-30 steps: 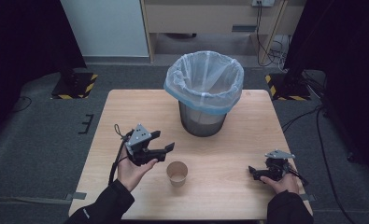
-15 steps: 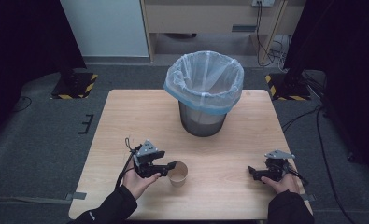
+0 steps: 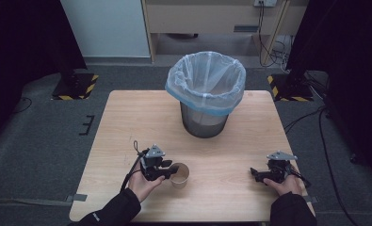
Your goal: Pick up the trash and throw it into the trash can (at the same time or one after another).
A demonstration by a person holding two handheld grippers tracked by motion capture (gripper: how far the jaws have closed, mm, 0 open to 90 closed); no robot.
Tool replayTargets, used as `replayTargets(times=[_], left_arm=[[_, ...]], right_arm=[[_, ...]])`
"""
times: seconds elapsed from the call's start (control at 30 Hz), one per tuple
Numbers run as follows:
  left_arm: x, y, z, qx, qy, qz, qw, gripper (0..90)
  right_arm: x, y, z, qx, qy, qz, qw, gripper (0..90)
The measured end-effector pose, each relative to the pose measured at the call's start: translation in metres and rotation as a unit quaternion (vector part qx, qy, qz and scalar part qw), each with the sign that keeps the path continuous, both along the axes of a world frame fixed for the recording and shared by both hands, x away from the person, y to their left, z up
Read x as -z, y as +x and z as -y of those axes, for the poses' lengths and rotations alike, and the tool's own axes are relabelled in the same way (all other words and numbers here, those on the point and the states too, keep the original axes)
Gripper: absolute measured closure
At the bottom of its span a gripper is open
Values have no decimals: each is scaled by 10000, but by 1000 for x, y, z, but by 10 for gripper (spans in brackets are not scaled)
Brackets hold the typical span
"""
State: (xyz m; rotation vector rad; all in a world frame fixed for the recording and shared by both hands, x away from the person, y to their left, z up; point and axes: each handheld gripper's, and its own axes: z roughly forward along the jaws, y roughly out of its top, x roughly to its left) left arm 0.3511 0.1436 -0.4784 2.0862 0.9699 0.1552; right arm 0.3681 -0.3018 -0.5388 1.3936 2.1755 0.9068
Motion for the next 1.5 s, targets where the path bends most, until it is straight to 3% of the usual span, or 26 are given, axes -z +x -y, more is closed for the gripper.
replayTargets(times=[0.3,0.5,0.67,1.03,1.3,1.5], left_arm=[[-1,1,1,7,79,-172,9998,802],[-5,0,-1,6,76,-109,9999,813],[-12,-1,-3,-19,8,22,10000,814],[-33,-3,-17,-211,-348,369,9985,813],[-50,-4,-26,-342,-567,645,9957,814],[-64,-5,-35,-471,-749,875,9922,814]], right_arm=[[0,0,0,-6,-4,8,10000,8],[0,0,0,5,4,6,10000,7],[0,0,0,4,4,10,10000,7],[0,0,0,-2,3,3,10000,7],[0,0,0,3,3,5,10000,7],[0,0,0,4,4,9,10000,7]])
